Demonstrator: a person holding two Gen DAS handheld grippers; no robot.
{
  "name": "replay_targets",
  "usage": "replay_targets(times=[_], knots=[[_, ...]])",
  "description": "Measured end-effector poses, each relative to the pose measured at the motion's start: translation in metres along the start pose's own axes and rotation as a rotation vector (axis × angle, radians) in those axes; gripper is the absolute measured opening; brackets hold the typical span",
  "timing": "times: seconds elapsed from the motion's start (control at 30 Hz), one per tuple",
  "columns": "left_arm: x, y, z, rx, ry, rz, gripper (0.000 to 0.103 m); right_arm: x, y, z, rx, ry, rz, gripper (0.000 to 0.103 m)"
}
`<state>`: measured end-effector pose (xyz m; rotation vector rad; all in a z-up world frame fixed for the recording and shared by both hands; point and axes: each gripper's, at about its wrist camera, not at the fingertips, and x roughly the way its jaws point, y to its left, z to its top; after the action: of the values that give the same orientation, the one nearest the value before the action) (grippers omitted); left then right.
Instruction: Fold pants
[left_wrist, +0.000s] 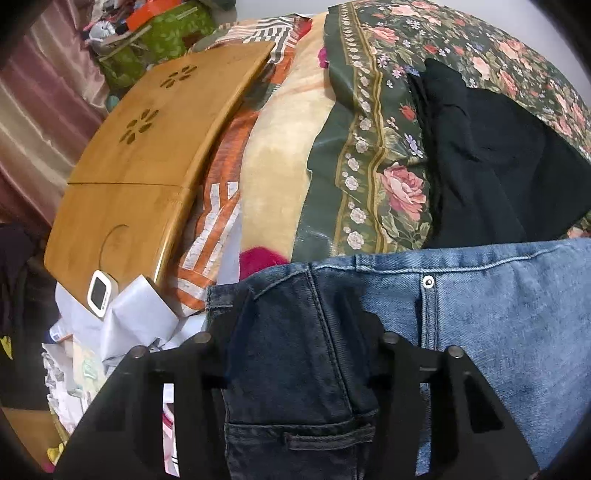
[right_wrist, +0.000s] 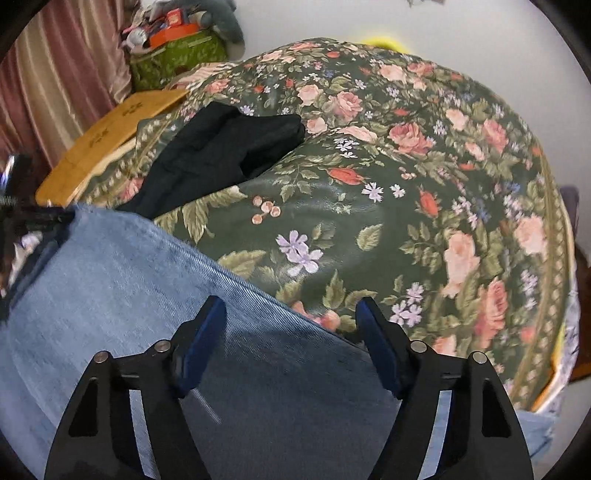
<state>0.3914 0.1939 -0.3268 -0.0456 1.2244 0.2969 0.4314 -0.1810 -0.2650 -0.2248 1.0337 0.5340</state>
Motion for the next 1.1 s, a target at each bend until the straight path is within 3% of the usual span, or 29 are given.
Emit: replay_targets(times=[0.13,0.17,0.23,0.33,0.5,0.6,0.73,1.1], knots=[[-0.002,-0.004,-0.002,0.016,-0.007,0.015,0.039,-0.002,0.006,-0.005,-0.004,-0.002,0.018,0.045],[-0.004,-0.005,-0.003,0.017,-0.013,0.021,0.033,-0.002,0.007,-0.007,0.005,-0.002,0.023,0.043],[-0.01,-0.011,-0.003,0.026,-0.029,0.02,0.017,-0.002,0.008,-0.007,0.012,-0.003,0.028,0.027],[-0.024,-0.021,0.001,0.055,-0.065,0.055,0.01,-0.003,0.012,-0.004,-0.008,0.003,0.007,0.011],[-0.061,-0.011,0.019,0.014,-0.152,0.019,0.009,-0.032,0.016,0.003,-0.026,-0.091,-0.08,0.007],[-0.096,-0.005,0.022,-0.003,-0.225,-0.018,0.009,-0.062,0.015,0.007,-0.001,-0.174,-0.092,0.006],[-0.135,0.002,0.013,0.006,-0.288,-0.046,0.009,-0.099,0.026,0.001,-0.019,-0.218,-0.105,0.006],[-0.193,0.034,-0.074,0.014,-0.34,-0.088,0.007,-0.158,0.075,-0.07,0.001,-0.261,-0.037,0.006]])
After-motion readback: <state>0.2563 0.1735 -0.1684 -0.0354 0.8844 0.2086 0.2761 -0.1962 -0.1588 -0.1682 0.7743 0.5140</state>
